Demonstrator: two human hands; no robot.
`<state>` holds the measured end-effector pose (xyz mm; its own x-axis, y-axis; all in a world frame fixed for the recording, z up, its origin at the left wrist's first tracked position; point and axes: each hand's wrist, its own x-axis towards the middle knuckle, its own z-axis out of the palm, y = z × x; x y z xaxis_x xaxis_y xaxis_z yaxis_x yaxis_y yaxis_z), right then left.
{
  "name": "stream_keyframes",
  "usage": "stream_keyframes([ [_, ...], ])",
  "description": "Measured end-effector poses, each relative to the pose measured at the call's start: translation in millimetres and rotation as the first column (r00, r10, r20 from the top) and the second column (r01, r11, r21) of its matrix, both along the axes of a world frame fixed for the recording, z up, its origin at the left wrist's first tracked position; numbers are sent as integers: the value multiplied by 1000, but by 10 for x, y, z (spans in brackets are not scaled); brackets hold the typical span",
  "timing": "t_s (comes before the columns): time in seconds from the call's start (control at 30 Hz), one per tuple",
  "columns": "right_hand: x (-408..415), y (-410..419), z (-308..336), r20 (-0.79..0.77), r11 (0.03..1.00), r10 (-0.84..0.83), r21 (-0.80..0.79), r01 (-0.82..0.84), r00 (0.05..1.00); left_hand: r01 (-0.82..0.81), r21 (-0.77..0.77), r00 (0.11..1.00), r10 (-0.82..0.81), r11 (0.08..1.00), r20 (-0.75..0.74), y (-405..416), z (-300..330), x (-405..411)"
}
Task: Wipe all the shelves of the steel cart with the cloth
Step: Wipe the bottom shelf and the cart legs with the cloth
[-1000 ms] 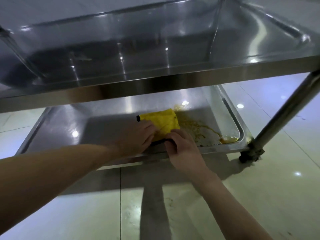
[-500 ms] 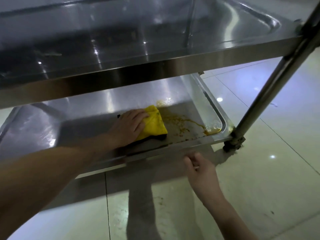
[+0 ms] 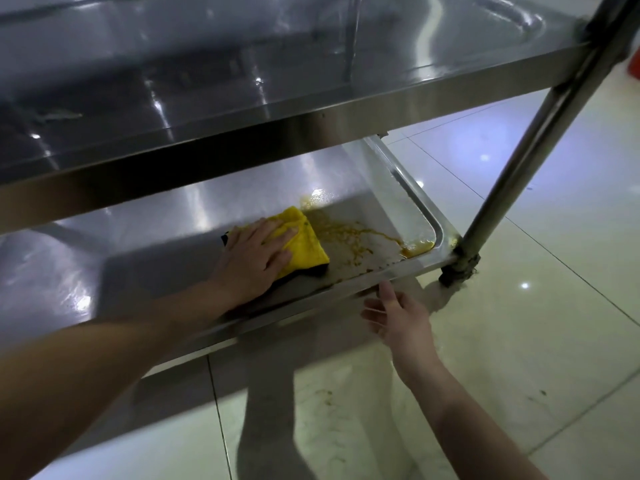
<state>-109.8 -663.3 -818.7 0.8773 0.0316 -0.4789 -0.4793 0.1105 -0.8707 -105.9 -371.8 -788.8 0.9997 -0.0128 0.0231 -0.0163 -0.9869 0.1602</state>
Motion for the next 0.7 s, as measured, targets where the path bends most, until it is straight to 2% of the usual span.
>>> stream_keyframes([
  [0.27, 90, -19, 31, -3, 988, -102, 117, 102, 995, 52, 1, 998, -52, 999, 36, -119, 49, -135],
  [0.47, 102, -15, 20, 10, 988, -116, 100, 115, 993, 100, 23, 994, -101, 995, 32, -319, 60, -259],
  [0.53, 101, -24, 33, 42, 993, -110, 34, 109, 993, 94, 45, 995, -96, 995, 28, -330, 62, -256],
  [0.57, 91, -35, 48, 85, 994, -90, -50, 95, 992, 94, 55, 995, -95, 994, 29, -323, 64, -249],
  [0.63, 56, -81, 46, 223, 953, -8, -294, 75, 975, 100, 60, 995, -101, 993, 17, -294, 62, -224],
  [0.7, 10, -135, 42, 392, 888, 55, -440, 135, 919, 110, 48, 994, -110, 993, 6, -252, 67, -196],
])
